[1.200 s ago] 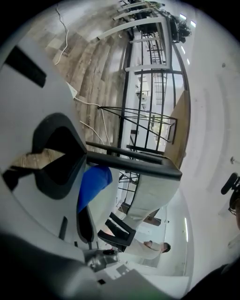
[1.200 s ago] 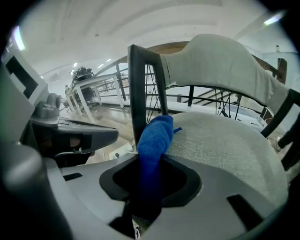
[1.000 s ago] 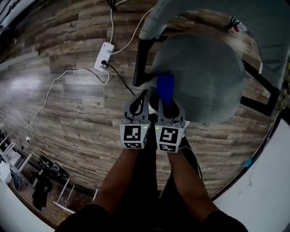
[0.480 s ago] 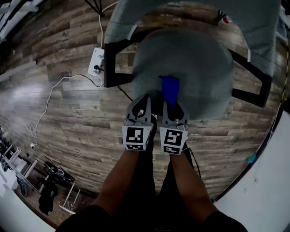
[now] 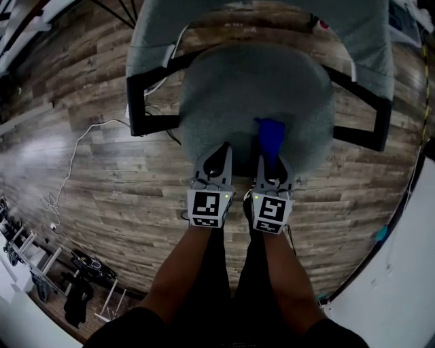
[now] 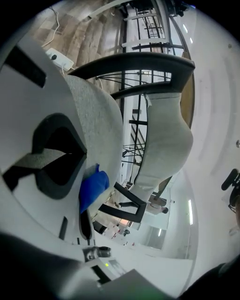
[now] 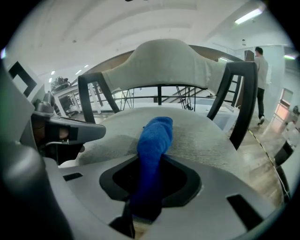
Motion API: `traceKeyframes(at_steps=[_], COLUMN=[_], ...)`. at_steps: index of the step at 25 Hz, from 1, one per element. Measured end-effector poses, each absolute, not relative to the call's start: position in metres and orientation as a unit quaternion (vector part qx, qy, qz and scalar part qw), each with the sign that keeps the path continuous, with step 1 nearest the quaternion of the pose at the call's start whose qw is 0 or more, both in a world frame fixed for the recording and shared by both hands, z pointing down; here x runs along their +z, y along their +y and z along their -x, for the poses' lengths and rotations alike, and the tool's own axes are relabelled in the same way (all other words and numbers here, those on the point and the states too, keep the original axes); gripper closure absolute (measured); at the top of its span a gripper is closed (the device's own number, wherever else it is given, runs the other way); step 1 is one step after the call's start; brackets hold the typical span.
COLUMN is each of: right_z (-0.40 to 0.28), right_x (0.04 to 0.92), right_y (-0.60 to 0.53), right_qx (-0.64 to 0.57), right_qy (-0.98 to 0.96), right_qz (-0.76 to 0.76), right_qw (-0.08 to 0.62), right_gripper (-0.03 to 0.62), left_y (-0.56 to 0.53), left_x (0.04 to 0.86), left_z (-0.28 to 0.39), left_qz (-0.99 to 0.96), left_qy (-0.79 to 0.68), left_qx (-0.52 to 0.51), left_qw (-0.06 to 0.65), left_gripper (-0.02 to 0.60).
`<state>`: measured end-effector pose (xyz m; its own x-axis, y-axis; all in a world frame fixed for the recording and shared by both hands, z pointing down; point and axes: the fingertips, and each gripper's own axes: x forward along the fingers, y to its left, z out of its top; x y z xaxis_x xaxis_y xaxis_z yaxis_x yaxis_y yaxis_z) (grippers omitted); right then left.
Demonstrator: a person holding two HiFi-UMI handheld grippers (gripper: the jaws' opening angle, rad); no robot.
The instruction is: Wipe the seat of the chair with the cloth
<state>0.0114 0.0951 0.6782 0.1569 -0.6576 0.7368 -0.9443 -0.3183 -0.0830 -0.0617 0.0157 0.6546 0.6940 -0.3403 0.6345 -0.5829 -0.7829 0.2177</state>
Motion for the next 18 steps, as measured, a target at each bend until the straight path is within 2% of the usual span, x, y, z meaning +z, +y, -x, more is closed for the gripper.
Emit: traceKeyframes(at_steps=[18], right_z=[-0.110], right_x=[0.681], right_y=[0.170], right_qx=[0.333], right_qy=[-0.499], right_qz=[-0.778], right_qw=[0.187], right_gripper=[0.480], left_y=[0.085], left_x=[0.654], left_z=[-0.005], left_qz=[-0.911], left_qy=[-0.215], left_qx=[0.297], left_qw=[0.190], left_gripper=[0.575])
